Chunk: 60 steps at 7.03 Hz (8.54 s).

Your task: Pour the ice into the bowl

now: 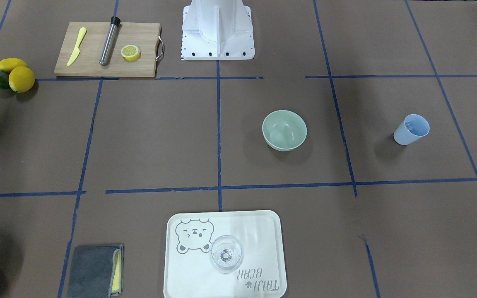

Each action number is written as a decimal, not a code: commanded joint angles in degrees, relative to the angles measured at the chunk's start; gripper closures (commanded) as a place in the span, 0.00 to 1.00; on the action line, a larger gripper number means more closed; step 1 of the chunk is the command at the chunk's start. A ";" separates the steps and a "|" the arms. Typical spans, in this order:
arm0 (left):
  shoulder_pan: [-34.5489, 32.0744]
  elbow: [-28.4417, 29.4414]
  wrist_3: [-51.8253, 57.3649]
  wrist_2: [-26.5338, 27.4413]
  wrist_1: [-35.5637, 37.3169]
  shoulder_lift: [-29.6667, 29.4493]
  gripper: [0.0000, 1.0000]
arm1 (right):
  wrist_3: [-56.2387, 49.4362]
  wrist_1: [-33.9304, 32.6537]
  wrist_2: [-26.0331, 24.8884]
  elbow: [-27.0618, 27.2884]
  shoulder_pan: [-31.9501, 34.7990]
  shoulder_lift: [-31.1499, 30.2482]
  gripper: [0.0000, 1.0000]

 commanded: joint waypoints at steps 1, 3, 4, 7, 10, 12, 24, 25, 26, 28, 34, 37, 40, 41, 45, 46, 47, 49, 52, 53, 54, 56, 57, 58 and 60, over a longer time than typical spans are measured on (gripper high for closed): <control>7.87 1.27 -17.15 1.73 -15.25 0.35 0.00 | -5.61 0.27 1.01 1.95 4.02 -8.22 0.00; 21.04 0.22 -29.80 18.73 -26.96 4.73 0.00 | -5.35 0.80 0.66 4.76 4.90 -12.55 0.00; 26.59 -1.52 -34.76 27.41 -28.22 7.01 0.00 | -5.26 0.80 0.58 5.82 4.91 -13.61 0.00; 42.71 -7.07 -45.78 48.21 -28.49 15.80 0.00 | -5.08 0.89 0.40 7.06 4.91 -15.29 0.00; 51.14 -7.08 -49.99 56.94 -30.25 20.13 0.00 | -5.08 0.89 0.31 7.06 4.91 -15.38 0.00; 60.09 -6.12 -57.10 61.65 -30.08 21.18 0.00 | -5.17 0.89 0.31 6.88 4.91 -15.38 0.00; 61.56 5.05 -55.75 66.88 -30.51 13.46 0.00 | -5.34 0.89 0.05 6.79 4.99 -15.55 0.00; 58.76 5.05 -52.94 66.79 -30.43 12.49 0.00 | -5.34 0.89 0.05 6.79 4.99 -15.55 0.00; 58.47 5.22 -52.82 66.88 -30.34 12.22 0.00 | -5.34 0.80 0.05 6.79 4.99 -15.55 0.00; 58.46 9.41 -52.91 66.88 -30.43 8.38 0.00 | -5.34 0.80 -0.13 6.71 4.99 -15.20 0.00; 57.94 10.15 -53.43 66.35 -33.23 7.56 0.76 | -5.17 0.80 -0.22 6.71 5.26 -14.76 0.00; 57.67 9.36 -51.70 66.26 -36.84 8.62 1.00 | -5.17 0.80 -0.13 6.71 5.26 -14.76 0.00; 49.88 3.75 -22.97 60.82 -36.14 7.40 1.00 | -5.26 0.89 -0.13 6.71 5.34 -15.29 0.00; 49.07 2.69 -19.63 59.68 -36.05 5.65 1.00 | -5.17 0.89 -0.13 6.79 5.34 -15.46 0.00; 49.15 2.42 -14.90 59.58 -31.59 -2.53 1.00 | -5.17 0.89 -0.13 6.79 5.43 -15.64 0.00; 49.23 1.72 -4.67 63.84 -29.13 -3.68 1.00 | -5.17 0.89 -0.22 6.71 5.35 -15.64 0.00; 49.32 1.10 0.13 67.37 -26.50 -5.95 1.00 | -5.17 0.89 -0.22 6.71 5.34 -15.73 0.00; 55.17 0.92 2.28 75.62 -18.61 -11.91 1.00 | -5.08 0.80 -0.22 6.62 5.52 -15.99 0.00; 65.11 1.01 6.90 87.57 -10.40 -17.04 1.00 | -5.08 0.80 -0.22 6.62 5.87 -16.61 0.00; 67.67 0.92 12.34 91.19 -10.39 -17.48 1.00 | -5.08 0.80 -0.22 6.62 5.87 -16.87 0.00; 69.69 2.05 17.09 94.35 -10.39 -18.27 1.00 | -5.08 0.80 -0.22 6.62 5.87 -16.87 0.00; 71.47 1.89 31.06 100.43 -10.56 -18.28 1.00 | -5.08 0.80 -0.22 6.62 5.96 -16.96 0.00; 71.56 1.97 35.98 100.71 -10.56 -18.28 1.00 | -5.08 0.80 -0.22 6.62 5.96 -16.96 0.00; 71.56 1.89 41.60 100.80 -10.65 -18.28 1.00 | -5.08 0.80 -0.22 6.62 5.96 -17.05 0.00; 71.56 1.98 53.27 104.82 -10.74 -18.19 1.00 | -5.08 0.80 -0.22 6.53 5.96 -17.14 0.00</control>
